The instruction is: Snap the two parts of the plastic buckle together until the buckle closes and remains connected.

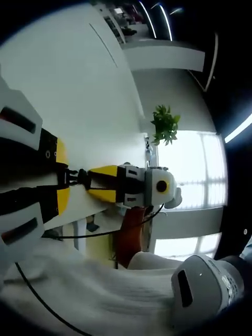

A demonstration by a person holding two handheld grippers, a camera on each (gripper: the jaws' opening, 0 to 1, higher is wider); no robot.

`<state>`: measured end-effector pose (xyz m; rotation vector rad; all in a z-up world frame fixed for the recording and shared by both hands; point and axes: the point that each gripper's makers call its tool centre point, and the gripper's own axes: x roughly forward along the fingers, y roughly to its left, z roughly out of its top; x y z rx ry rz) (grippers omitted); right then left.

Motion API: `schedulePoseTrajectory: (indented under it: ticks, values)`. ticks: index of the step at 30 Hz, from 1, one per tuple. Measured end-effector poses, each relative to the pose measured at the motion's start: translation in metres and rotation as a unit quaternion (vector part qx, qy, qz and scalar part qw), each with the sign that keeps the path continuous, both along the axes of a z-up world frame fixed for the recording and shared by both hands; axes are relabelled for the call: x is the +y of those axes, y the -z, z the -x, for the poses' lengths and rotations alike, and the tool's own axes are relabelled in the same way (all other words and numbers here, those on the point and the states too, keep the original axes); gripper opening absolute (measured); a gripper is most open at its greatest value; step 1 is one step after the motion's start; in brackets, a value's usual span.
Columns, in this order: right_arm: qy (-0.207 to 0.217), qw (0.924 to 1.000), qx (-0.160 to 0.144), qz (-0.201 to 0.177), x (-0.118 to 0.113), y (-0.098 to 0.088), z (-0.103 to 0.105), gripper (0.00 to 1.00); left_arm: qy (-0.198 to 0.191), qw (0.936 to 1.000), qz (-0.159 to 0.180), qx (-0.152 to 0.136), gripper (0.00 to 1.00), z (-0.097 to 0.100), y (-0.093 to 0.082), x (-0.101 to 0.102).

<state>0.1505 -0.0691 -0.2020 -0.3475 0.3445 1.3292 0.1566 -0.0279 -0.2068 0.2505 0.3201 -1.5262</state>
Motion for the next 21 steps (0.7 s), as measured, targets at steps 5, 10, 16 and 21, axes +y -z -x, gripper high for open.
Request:
schedulePoseTrajectory:
  ticks: [5,10,16,21]
  values:
    - [0.002,1.0,-0.003,-0.001,0.0,-0.0001,-0.0011,0.13,0.0,1.0,0.0,0.0,0.12,0.0001,-0.0001,-0.0002]
    - [0.002,1.0,-0.001,-0.002,-0.0008,-0.0001,-0.0025,0.13,0.001,1.0,0.0,0.001,0.12,0.0001,-0.0001,-0.0002]
    - [-0.006,1.0,0.001,-0.001,0.001,0.0,-0.0009,0.13,0.0,1.0,0.0,0.001,0.12,-0.0003,0.0,-0.0003]
    - [-0.009,1.0,-0.001,-0.001,0.0013,0.0,-0.0025,0.12,-0.001,1.0,0.0,0.0,0.12,-0.001,0.0001,-0.0004]
